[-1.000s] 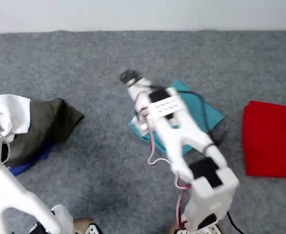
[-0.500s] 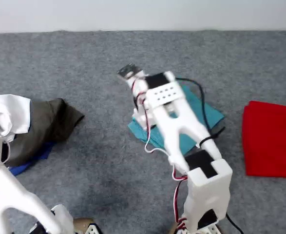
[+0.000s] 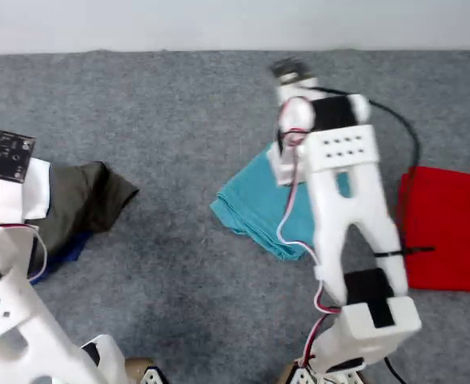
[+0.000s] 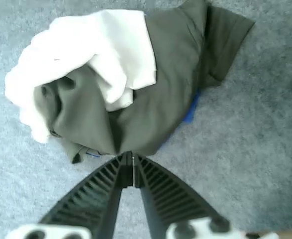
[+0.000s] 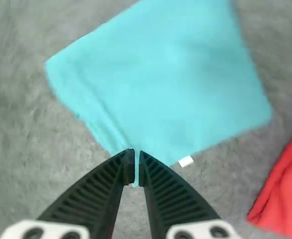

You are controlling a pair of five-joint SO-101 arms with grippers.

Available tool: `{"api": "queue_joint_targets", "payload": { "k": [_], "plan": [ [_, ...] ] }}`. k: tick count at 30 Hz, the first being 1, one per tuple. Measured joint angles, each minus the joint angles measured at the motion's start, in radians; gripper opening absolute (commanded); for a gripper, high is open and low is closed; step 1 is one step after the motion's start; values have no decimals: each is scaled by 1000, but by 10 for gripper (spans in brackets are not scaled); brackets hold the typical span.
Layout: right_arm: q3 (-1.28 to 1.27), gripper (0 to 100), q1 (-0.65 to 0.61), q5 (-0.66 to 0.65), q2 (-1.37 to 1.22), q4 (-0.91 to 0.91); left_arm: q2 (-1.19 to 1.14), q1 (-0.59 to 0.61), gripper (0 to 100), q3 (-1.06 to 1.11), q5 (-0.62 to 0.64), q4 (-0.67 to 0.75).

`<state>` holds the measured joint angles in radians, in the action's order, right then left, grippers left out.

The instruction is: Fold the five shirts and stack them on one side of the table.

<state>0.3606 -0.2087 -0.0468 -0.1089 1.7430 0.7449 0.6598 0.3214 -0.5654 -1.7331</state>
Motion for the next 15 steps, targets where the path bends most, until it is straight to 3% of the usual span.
{"api": "queue_joint_targets", "payload": {
  "k": [11,15],
  "plan": [
    [-72,36,60,445,-72,-126,0,-3,17,132,0,49],
    [-72,162,58,520,-91,-101,0,-3,18,132,0,66]
  ]
}}
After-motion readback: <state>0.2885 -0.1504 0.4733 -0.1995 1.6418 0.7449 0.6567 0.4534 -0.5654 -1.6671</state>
